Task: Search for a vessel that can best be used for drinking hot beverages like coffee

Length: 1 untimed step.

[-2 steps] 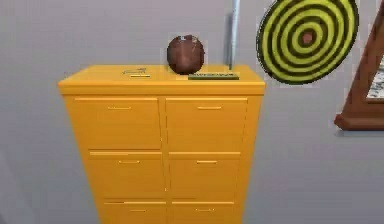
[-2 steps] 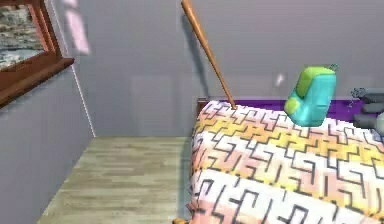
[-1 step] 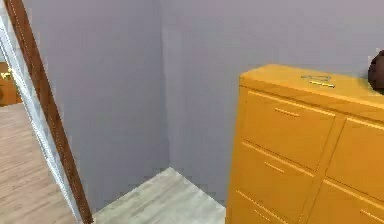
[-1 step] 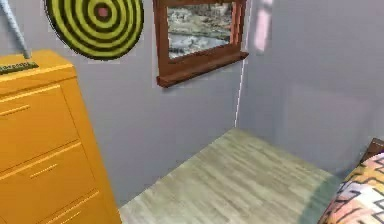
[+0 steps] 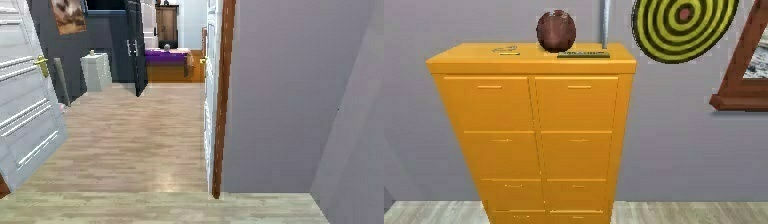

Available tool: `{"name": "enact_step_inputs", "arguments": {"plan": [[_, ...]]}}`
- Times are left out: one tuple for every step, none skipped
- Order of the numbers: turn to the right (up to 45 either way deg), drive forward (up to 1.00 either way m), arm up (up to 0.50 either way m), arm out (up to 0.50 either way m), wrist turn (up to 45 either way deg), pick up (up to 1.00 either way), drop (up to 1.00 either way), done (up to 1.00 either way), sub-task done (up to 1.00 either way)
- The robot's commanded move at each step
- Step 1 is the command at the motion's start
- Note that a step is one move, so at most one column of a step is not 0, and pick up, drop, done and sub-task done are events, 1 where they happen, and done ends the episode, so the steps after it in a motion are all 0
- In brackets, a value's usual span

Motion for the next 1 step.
{"name": "enact_step_inputs", "arguments": {"plan": [[0.0,0.1,0.0,0.0,0.0,0.0,0.0,0.0,0.0]]}}
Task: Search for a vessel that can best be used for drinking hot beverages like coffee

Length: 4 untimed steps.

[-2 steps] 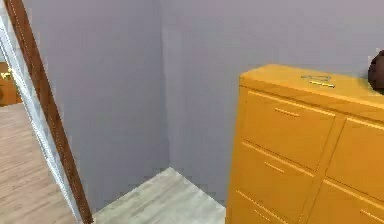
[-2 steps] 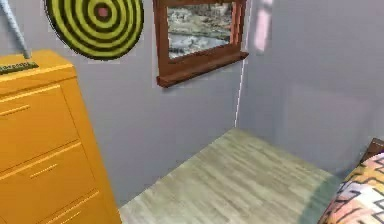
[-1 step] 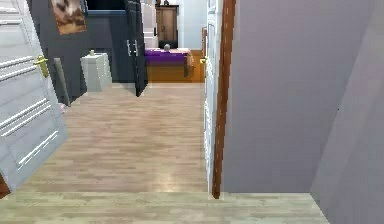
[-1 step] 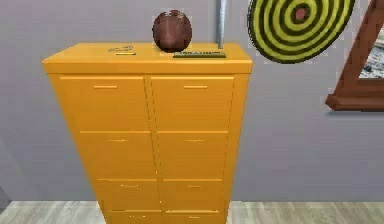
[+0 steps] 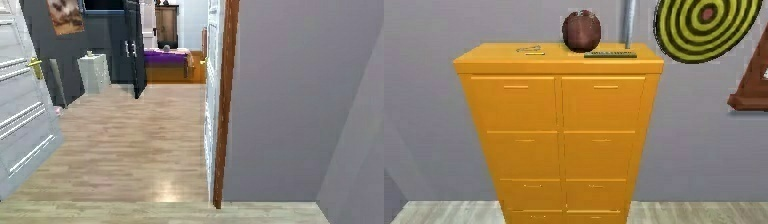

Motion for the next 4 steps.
{"name": "enact_step_inputs", "arguments": {"plan": [[-24.0,0.0,0.0,0.0,0.0,0.0,0.0,0.0,0.0],[0.0,1.0,0.0,0.0,0.0,0.0,0.0,0.0,0.0],[-9.0,0.0,0.0,0.0,0.0,0.0,0.0,0.0,0.0],[0.0,0.1,0.0,0.0,0.0,0.0,0.0,0.0,0.0]]}}
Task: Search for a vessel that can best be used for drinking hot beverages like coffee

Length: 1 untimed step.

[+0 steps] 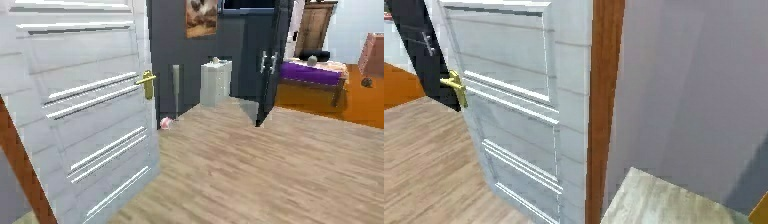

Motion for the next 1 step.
{"name": "enact_step_inputs", "arguments": {"plan": [[15.0,0.0,0.0,0.0,0.0,0.0,0.0,0.0,0.0]]}}
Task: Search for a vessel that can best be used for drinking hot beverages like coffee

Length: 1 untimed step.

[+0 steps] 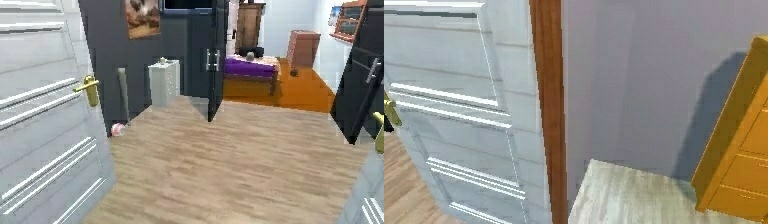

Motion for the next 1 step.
{"name": "enact_step_inputs", "arguments": {"plan": [[3.0,0.0,0.0,0.0,0.0,0.0,0.0,0.0,0.0]]}}
